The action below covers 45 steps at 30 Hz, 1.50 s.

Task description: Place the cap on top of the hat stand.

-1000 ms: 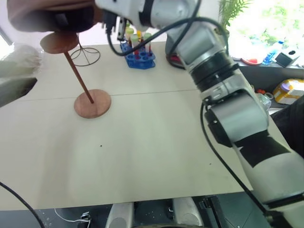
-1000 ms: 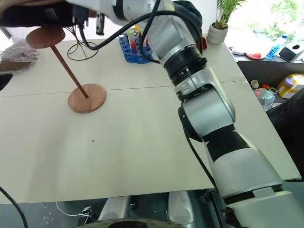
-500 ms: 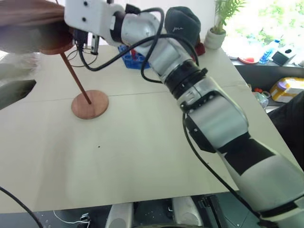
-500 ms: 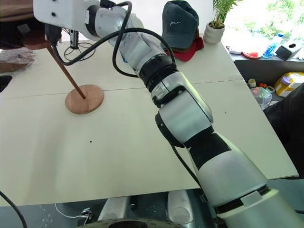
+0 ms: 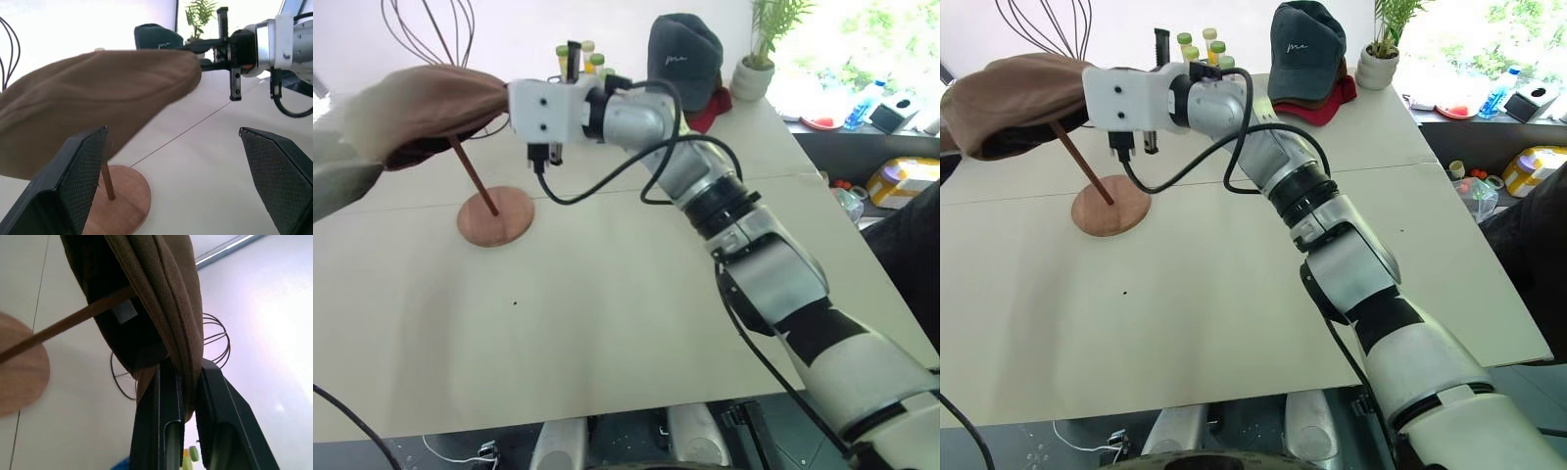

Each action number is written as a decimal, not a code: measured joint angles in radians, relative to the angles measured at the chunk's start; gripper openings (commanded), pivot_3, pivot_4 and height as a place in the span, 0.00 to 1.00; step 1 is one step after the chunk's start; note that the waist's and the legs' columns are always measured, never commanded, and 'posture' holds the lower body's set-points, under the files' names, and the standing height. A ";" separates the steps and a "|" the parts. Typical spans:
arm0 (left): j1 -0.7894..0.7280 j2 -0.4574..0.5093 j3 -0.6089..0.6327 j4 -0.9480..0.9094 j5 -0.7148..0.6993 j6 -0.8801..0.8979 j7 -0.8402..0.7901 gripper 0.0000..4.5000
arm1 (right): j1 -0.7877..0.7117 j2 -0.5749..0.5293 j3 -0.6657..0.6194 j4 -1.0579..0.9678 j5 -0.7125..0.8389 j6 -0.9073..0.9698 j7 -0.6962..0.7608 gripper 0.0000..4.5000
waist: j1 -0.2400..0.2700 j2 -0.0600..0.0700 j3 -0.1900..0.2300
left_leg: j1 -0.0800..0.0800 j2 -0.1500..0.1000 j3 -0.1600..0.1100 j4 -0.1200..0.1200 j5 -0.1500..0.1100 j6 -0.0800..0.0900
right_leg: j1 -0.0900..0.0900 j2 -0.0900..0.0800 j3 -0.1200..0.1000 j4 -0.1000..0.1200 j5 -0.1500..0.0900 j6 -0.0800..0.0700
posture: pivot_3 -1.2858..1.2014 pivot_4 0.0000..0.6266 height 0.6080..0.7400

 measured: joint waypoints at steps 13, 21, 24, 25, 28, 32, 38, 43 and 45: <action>-0.033 0.019 -0.066 0.032 0.011 -0.040 -0.013 1.00 | 0.095 0.026 0.026 -0.171 -0.031 0.059 0.013 0.50 | 0.001 0.000 0.000 | 0.000 0.001 0.000 0.000 0.001 -0.001 | 0.000 0.001 0.000 0.000 0.001 0.001 | 0.52 0.24 0.91; -0.047 0.033 -0.132 0.030 0.010 -0.048 -0.041 1.00 | 0.178 -0.040 0.013 -0.330 0.032 0.113 0.118 0.62 | 0.008 -0.001 0.000 | 0.000 0.001 0.000 0.001 0.001 -0.001 | 0.001 0.000 0.000 0.000 0.001 0.000 | 0.52 0.24 0.91; -0.055 0.044 -0.151 0.029 0.012 -0.059 -0.057 1.00 | 0.239 -0.106 -0.011 -0.410 0.088 0.151 0.193 0.62 | 0.011 -0.001 0.000 | 0.000 0.001 0.000 0.002 0.001 -0.001 | 0.002 0.000 0.000 0.000 0.001 0.000 | 0.52 0.24 0.91; -0.056 0.047 -0.159 0.028 0.014 -0.067 -0.062 1.00 | 0.254 -0.124 -0.019 -0.432 0.102 0.165 0.215 0.62 | 0.013 -0.001 0.000 | 0.001 0.001 0.000 0.002 0.001 -0.001 | 0.002 0.000 0.000 0.000 0.000 -0.001 | 0.52 0.24 0.91; -0.056 0.052 -0.185 0.007 0.039 -0.094 -0.074 1.00 | 0.318 -0.198 -0.050 -0.536 0.181 0.250 0.312 0.62 | 0.021 -0.001 0.000 | 0.001 0.001 0.000 0.002 0.001 -0.001 | 0.002 0.001 0.000 0.000 0.000 -0.001 | 0.52 0.24 0.91; -0.020 0.065 -0.233 -0.063 0.125 -0.172 -0.089 1.00 | 0.388 -0.342 -0.159 -0.687 0.402 0.586 0.504 0.62 | 0.033 -0.001 0.000 | 0.000 0.001 0.000 0.002 0.001 -0.001 | 0.003 0.000 0.000 -0.001 0.000 -0.001 | 0.52 0.24 0.91; -0.045 0.068 -0.311 -0.138 0.259 -0.306 -0.039 1.00 | 0.335 -0.575 -0.323 -0.767 0.728 1.103 0.711 0.93 | 0.039 0.001 0.001 | 0.000 0.002 0.002 0.002 0.000 -0.001 | 0.003 -0.003 0.000 -0.005 0.001 -0.003 | 0.52 0.24 0.91; -0.080 0.068 -0.417 -0.205 0.383 -0.420 0.027 1.00 | 0.145 -0.690 -0.469 -0.727 0.985 1.448 0.785 0.98 | 0.035 0.002 0.002 | -0.002 0.003 0.004 -0.001 -0.001 -0.002 | 0.000 -0.004 0.001 -0.007 0.001 -0.004 | 0.52 0.24 0.91; -0.083 0.066 -0.457 -0.225 0.433 -0.461 0.053 1.00 | 0.116 -0.719 -0.496 -0.724 1.050 1.511 0.801 0.98 | 0.034 0.001 0.001 | -0.003 0.003 0.005 -0.002 -0.001 0.000 | -0.001 -0.003 0.001 -0.008 0.001 -0.004 | 0.52 0.24 0.91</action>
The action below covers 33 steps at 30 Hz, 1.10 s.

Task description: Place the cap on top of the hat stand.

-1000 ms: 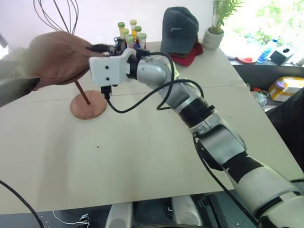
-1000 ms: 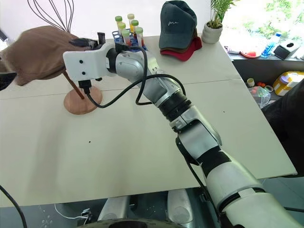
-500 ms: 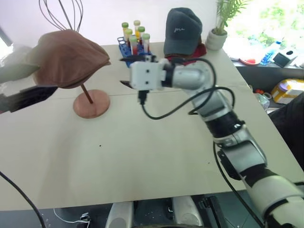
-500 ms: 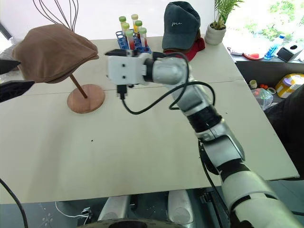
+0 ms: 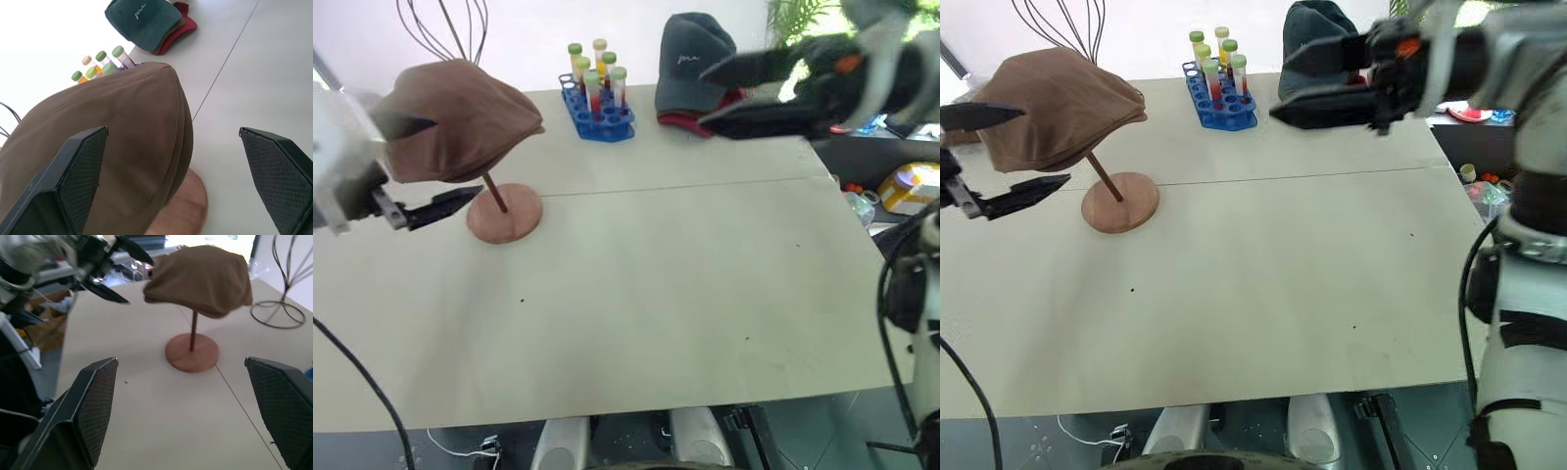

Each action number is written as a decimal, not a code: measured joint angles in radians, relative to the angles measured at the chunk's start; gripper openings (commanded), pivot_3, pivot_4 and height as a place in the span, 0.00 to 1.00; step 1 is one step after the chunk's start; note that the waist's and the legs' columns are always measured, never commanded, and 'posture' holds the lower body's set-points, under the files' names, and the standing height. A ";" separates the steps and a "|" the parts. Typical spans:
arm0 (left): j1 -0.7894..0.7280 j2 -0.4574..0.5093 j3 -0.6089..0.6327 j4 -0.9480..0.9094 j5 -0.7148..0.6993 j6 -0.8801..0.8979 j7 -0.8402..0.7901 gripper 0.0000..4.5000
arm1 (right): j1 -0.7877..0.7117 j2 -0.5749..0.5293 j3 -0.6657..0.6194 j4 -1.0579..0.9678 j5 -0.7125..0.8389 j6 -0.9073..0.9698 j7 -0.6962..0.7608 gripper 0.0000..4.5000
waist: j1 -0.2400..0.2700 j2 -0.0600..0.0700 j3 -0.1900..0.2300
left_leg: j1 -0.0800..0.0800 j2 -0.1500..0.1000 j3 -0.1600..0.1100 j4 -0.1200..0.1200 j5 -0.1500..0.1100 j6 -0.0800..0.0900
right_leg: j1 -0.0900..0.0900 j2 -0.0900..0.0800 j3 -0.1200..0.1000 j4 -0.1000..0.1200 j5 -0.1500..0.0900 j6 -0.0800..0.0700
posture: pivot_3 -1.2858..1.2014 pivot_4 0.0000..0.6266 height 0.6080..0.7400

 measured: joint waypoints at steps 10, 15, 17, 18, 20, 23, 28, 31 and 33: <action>-0.097 -0.009 -0.308 -0.118 0.250 -0.048 0.166 1.00 | -0.103 -0.021 0.003 0.067 0.098 0.094 -0.056 0.98 | 0.004 0.000 0.000 | -0.012 -0.002 0.008 0.009 0.000 0.002 | -0.009 0.003 0.001 0.002 0.005 0.008 | 0.52 0.24 0.91; -0.123 -0.014 -0.435 -0.121 0.432 -0.054 0.244 1.00 | -0.101 -0.028 0.021 0.069 0.106 0.085 -0.074 0.98 | 0.008 0.000 0.000 | -0.012 -0.002 0.010 0.011 0.000 0.002 | -0.009 0.003 0.002 0.002 0.006 0.009 | 0.52 0.24 0.91; -0.145 -0.016 -0.472 -0.121 0.509 -0.044 0.280 1.00 | -0.091 -0.038 0.031 0.066 0.105 0.074 -0.082 0.98 | 0.014 0.000 0.000 | -0.011 -0.003 0.010 0.011 0.000 0.002 | -0.009 0.003 0.002 0.002 0.006 0.009 | 0.52 0.24 0.91; -0.154 -0.021 -0.487 -0.120 0.545 -0.044 0.298 1.00 | -0.082 -0.042 0.033 0.064 0.105 0.067 -0.086 0.98 | 0.018 0.000 0.000 | -0.011 -0.002 0.010 0.011 0.000 0.002 | -0.009 0.003 0.002 0.002 0.007 0.009 | 0.52 0.24 0.91; -0.180 -0.049 -0.516 -0.119 0.606 -0.047 0.327 1.00 | -0.068 -0.045 0.041 0.061 0.105 0.059 -0.090 0.98 | 0.022 0.000 0.000 | -0.012 -0.002 0.010 0.011 0.000 0.002 | -0.009 0.003 0.002 0.002 0.007 0.010 | 0.52 0.24 0.91; -0.206 -0.090 -0.548 -0.116 0.688 -0.070 0.365 1.00 | -0.065 -0.046 0.045 0.058 0.108 0.049 -0.097 0.98 | 0.024 0.000 0.000 | -0.012 -0.003 0.010 0.011 0.000 0.002 | -0.009 0.003 0.002 0.002 0.008 0.011 | 0.52 0.24 0.91; -0.206 -0.112 -0.586 -0.099 0.806 -0.130 0.377 0.94 | -0.065 -0.049 0.047 0.058 0.109 0.037 -0.108 0.99 | 0.023 0.000 0.000 | -0.012 -0.003 0.012 0.011 0.000 0.002 | -0.009 0.004 0.003 0.002 0.009 0.013 | 0.52 0.24 0.91; -0.197 -0.140 -0.590 -0.100 0.845 -0.133 0.371 0.70 | -0.065 -0.054 0.049 0.058 0.109 0.023 -0.106 1.00 | 0.022 0.000 0.000 | -0.011 -0.003 0.013 0.012 0.000 0.002 | -0.009 0.004 0.004 0.003 0.009 0.013 | 0.52 0.24 0.91; -0.176 -0.155 -0.590 -0.100 0.864 -0.134 0.363 0.46 | -0.065 -0.055 0.052 0.058 0.109 0.020 -0.105 1.00 | 0.022 0.000 0.000 | -0.011 -0.003 0.013 0.012 0.000 0.002 | -0.009 0.004 0.005 0.003 0.009 0.013 | 0.52 0.24 0.91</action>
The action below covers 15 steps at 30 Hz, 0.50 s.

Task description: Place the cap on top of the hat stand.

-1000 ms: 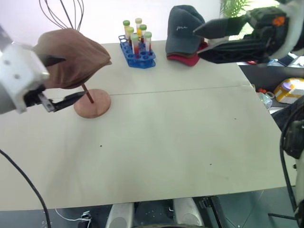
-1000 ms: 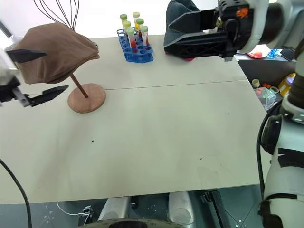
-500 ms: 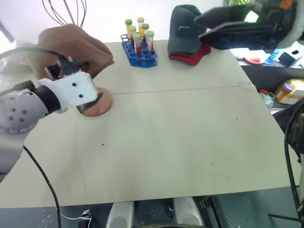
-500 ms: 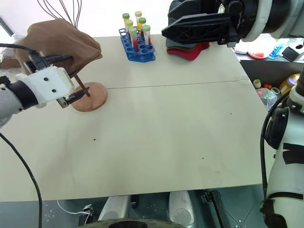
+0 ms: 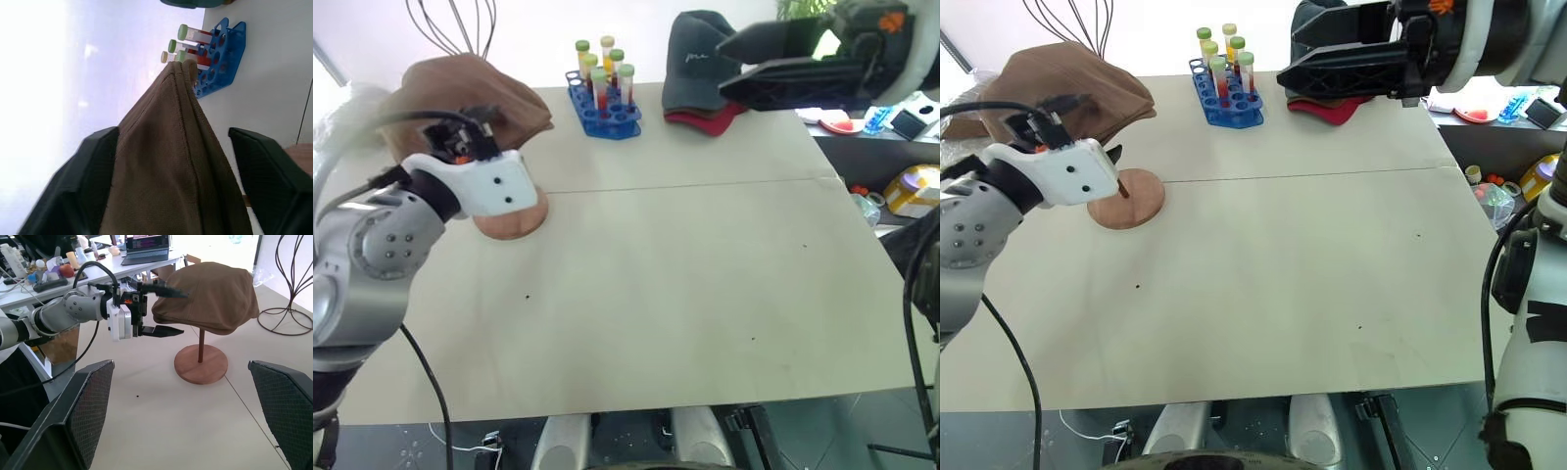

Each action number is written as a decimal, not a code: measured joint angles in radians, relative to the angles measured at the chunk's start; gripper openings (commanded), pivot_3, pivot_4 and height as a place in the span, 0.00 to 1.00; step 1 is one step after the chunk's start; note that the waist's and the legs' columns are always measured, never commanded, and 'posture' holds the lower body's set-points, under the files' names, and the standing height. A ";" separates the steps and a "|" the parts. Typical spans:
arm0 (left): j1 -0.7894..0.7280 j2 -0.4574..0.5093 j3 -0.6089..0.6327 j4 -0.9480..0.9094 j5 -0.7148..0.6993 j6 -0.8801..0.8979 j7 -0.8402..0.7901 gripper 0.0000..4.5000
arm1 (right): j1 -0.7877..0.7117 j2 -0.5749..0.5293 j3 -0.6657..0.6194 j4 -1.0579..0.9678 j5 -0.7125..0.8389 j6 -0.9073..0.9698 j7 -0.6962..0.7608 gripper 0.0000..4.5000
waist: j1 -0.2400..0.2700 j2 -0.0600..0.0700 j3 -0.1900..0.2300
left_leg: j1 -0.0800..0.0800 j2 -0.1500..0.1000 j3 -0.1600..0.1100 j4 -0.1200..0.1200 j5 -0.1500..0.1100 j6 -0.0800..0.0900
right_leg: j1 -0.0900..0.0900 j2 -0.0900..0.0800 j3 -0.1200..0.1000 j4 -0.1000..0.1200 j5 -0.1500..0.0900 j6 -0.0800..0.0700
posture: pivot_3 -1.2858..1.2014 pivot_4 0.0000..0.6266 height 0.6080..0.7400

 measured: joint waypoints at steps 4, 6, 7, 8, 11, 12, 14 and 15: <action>0.017 -0.013 0.016 0.003 0.028 -0.022 -0.005 0.01 | 0.003 0.000 0.005 0.000 0.001 -0.007 0.001 1.00 | 0.001 0.000 0.000 | 0.000 0.000 0.000 0.001 0.000 0.000 | 0.000 0.000 0.000 0.000 0.000 -0.001 | 0.52 0.24 0.91; 0.017 -0.016 0.021 0.004 0.042 -0.041 -0.006 0.01 | 0.007 0.000 0.007 0.000 0.004 -0.007 0.001 1.00 | 0.002 0.000 0.000 | 0.000 0.000 0.001 0.001 0.000 0.000 | 0.000 0.000 0.001 0.000 0.001 0.000 | 0.52 0.24 0.91; 0.017 -0.022 0.022 0.006 0.047 -0.046 -0.006 0.01 | 0.007 0.000 0.009 0.000 0.005 -0.007 0.001 1.00 | 0.002 0.000 0.000 | 0.000 0.000 0.001 0.002 0.000 0.000 | 0.000 0.000 0.001 0.000 0.001 0.000 | 0.52 0.24 0.91; 0.018 -0.026 0.022 0.007 0.053 -0.051 -0.006 0.01 | 0.008 0.000 0.011 0.000 0.005 -0.007 0.001 1.00 | 0.002 0.000 0.000 | 0.000 0.000 0.001 0.002 0.000 0.000 | 0.000 0.000 0.001 0.000 0.001 0.000 | 0.52 0.24 0.91; 0.018 -0.041 0.029 0.016 0.074 -0.067 -0.001 0.01 | 0.008 0.000 0.015 0.000 0.006 -0.013 0.001 1.00 | 0.000 0.000 0.000 | 0.000 0.000 0.002 0.003 0.000 0.000 | 0.000 0.000 0.002 0.000 0.002 0.000 | 0.52 0.24 0.91; 0.019 -0.050 0.037 0.021 0.079 -0.075 0.004 0.01 | 0.008 0.000 0.017 0.001 0.006 -0.016 0.001 1.00 | 0.000 0.000 0.000 | 0.000 0.000 0.002 0.003 0.000 0.000 | 0.000 0.000 0.002 0.000 0.002 0.000 | 0.52 0.24 0.91; 0.032 -0.068 0.070 0.026 0.081 -0.108 0.021 0.01 | 0.008 0.000 0.019 0.001 0.006 -0.022 0.002 1.00 | 0.000 0.000 0.000 | 0.000 0.001 0.002 0.003 0.000 0.001 | 0.000 0.001 0.002 0.000 0.003 0.000 | 0.52 0.24 0.91; 0.040 -0.076 0.100 0.036 0.076 -0.142 0.031 0.01 | 0.009 0.000 0.021 0.002 0.005 -0.026 0.003 1.00 | -0.001 0.000 0.000 | 0.000 0.001 0.002 0.003 0.000 0.001 | 0.000 0.001 0.002 0.000 0.003 0.000 | 0.52 0.24 0.91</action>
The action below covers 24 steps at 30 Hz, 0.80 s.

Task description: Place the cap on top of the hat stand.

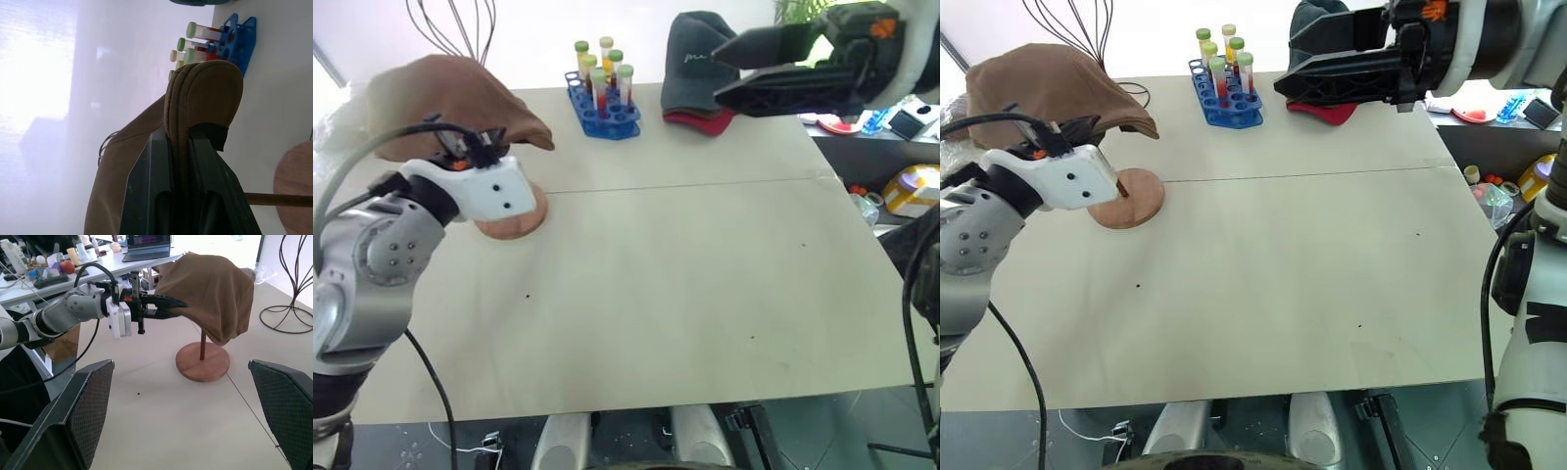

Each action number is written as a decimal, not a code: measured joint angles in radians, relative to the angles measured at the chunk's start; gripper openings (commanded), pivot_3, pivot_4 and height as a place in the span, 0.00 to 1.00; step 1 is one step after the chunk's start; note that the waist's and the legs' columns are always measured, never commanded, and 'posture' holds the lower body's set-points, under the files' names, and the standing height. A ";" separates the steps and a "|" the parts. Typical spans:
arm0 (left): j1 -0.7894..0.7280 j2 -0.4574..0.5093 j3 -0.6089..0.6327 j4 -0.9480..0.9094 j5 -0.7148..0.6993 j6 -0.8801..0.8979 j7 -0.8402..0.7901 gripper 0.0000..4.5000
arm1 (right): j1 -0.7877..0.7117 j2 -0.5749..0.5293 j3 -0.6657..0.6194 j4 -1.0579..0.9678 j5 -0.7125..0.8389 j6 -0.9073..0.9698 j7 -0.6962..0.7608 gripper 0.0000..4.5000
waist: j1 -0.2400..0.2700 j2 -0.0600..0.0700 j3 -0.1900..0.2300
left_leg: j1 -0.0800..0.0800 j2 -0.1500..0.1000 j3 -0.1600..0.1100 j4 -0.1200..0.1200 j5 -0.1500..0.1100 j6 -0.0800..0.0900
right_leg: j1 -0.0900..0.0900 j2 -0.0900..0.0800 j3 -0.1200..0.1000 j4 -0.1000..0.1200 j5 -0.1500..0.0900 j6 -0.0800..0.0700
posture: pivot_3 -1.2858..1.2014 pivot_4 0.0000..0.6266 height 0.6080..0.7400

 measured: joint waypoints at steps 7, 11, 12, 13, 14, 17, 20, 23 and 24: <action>0.079 -0.012 0.271 0.147 -0.113 -0.356 0.042 0.01 | 0.018 0.002 0.023 0.010 -0.007 -0.036 0.016 1.00 | 0.001 0.000 0.000 | 0.000 0.005 0.001 0.001 0.000 0.000 | 0.000 0.001 0.000 0.000 0.001 -0.001 | 0.52 0.24 0.91; 0.105 0.003 0.354 0.260 -0.221 -0.596 0.007 0.01 | 0.018 0.006 0.038 0.035 -0.021 -0.056 0.017 1.00 | 0.002 0.000 0.000 | -0.001 0.008 0.003 0.006 -0.001 0.001 | 0.000 0.002 0.000 0.000 0.002 -0.004 | 0.52 0.24 0.91; 0.109 0.007 0.354 0.282 -0.248 -0.642 -0.010 0.01 | 0.018 0.007 0.040 0.037 -0.021 -0.059 0.018 1.00 | 0.003 0.000 0.000 | -0.001 0.008 0.003 0.007 -0.001 0.001 | 0.000 0.002 0.001 0.000 0.002 -0.006 | 0.52 0.24 0.91; 0.113 0.010 0.354 0.303 -0.273 -0.691 -0.028 0.01 | 0.018 0.009 0.044 0.038 -0.021 -0.061 0.019 1.00 | 0.002 0.000 0.000 | -0.001 0.009 0.004 0.008 -0.001 0.001 | 0.000 0.002 0.001 -0.001 0.003 -0.007 | 0.52 0.24 0.91; 0.114 0.012 0.354 0.320 -0.294 -0.727 -0.043 0.01 | 0.018 0.010 0.047 0.039 -0.021 -0.062 0.019 1.00 | 0.002 0.000 0.000 | -0.001 0.010 0.004 0.009 -0.001 0.000 | 0.000 0.002 0.001 -0.001 0.004 -0.007 | 0.52 0.24 0.91; 0.112 0.029 0.355 0.379 -0.367 -0.821 -0.089 0.01 | 0.018 0.011 0.048 0.041 -0.021 -0.065 0.020 1.00 | 0.000 0.000 0.000 | -0.001 0.013 0.008 0.010 -0.002 0.000 | 0.000 0.000 0.001 -0.003 0.007 -0.009 | 0.52 0.24 0.91; 0.106 0.052 0.364 0.441 -0.422 -0.889 -0.127 0.01 | 0.018 0.011 0.049 0.042 -0.022 -0.068 0.021 1.00 | 0.000 0.000 0.000 | -0.001 0.015 0.009 0.010 -0.002 0.000 | -0.002 0.001 0.001 -0.003 0.008 -0.009 | 0.52 0.24 0.91; 0.105 0.077 0.391 0.509 -0.484 -0.963 -0.177 0.01 | 0.019 0.009 0.052 0.042 -0.027 -0.068 0.024 1.00 | -0.003 0.000 0.000 | -0.001 0.016 0.010 0.009 -0.002 0.000 | -0.003 0.001 0.001 -0.002 0.008 -0.010 | 0.52 0.24 0.91; 0.106 0.090 0.395 0.531 -0.501 -0.995 -0.198 0.01 | 0.019 0.007 0.053 0.042 -0.029 -0.068 0.028 1.00 | -0.003 0.000 0.000 | -0.001 0.016 0.011 0.009 -0.002 0.000 | -0.003 0.001 0.001 -0.002 0.009 -0.010 | 0.52 0.24 0.91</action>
